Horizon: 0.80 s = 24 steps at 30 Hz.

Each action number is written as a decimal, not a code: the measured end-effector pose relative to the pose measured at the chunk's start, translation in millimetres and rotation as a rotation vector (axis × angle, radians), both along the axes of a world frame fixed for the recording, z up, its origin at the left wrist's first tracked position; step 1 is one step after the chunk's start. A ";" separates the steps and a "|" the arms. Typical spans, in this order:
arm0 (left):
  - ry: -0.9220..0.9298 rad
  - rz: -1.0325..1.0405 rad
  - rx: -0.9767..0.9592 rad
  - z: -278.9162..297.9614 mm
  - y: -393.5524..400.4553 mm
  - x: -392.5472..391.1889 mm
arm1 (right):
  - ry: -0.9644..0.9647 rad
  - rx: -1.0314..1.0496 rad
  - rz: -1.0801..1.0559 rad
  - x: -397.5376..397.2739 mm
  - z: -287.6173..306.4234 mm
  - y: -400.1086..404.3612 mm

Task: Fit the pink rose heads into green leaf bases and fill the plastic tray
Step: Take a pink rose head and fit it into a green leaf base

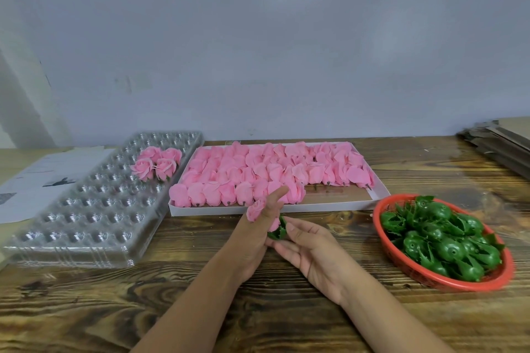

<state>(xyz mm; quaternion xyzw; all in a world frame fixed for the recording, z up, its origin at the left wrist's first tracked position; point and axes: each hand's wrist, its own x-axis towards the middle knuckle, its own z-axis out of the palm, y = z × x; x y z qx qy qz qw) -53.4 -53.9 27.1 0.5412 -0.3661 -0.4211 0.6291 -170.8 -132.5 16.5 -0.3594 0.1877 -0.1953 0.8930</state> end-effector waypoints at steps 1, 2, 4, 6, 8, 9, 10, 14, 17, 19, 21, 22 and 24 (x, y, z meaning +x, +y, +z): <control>-0.008 0.001 0.000 0.6 0.3 -0.9 | 0.002 0.006 -0.004 0.1 -0.5 -0.4; -0.017 0.001 0.001 1.0 0.7 -1.7 | 0.005 0.008 -0.010 0.3 -1.0 -0.6; -0.024 0.002 0.000 1.7 1.4 -2.7 | 0.012 0.004 -0.022 0.7 -1.6 -0.7; -0.017 -0.003 -0.005 2.3 1.7 -3.0 | 0.008 -0.002 -0.018 0.3 -1.9 -0.5; -0.006 -0.009 -0.009 2.8 2.2 -2.9 | -0.006 0.001 -0.002 -0.2 -2.0 -0.6; -0.003 -0.011 -0.012 3.0 2.5 -2.6 | -0.015 0.006 0.008 -0.4 -2.0 -1.1; -0.002 -0.012 -0.014 3.2 2.8 -2.4 | -0.021 0.014 0.017 -0.5 -2.4 -1.5; -0.007 -0.004 -0.020 3.9 3.2 -2.6 | -0.023 0.035 0.022 -0.1 -3.1 -2.4; -0.021 -0.007 -0.009 4.2 2.8 -4.8 | -0.015 0.020 0.013 -0.5 -2.9 -2.0; -0.028 -0.010 -0.007 4.2 2.8 -5.5 | 0.003 -0.002 0.002 -0.5 -3.3 -2.0; -0.039 -0.021 -0.004 4.3 3.2 -5.3 | 0.023 -0.030 -0.002 -0.7 -3.8 -1.8; -0.042 -0.027 -0.002 4.1 3.2 -4.7 | 0.028 -0.039 0.001 -1.2 -4.0 -1.7; -0.037 -0.035 0.001 3.2 3.4 -2.8 | 0.029 -0.049 0.007 -2.3 -3.7 -1.4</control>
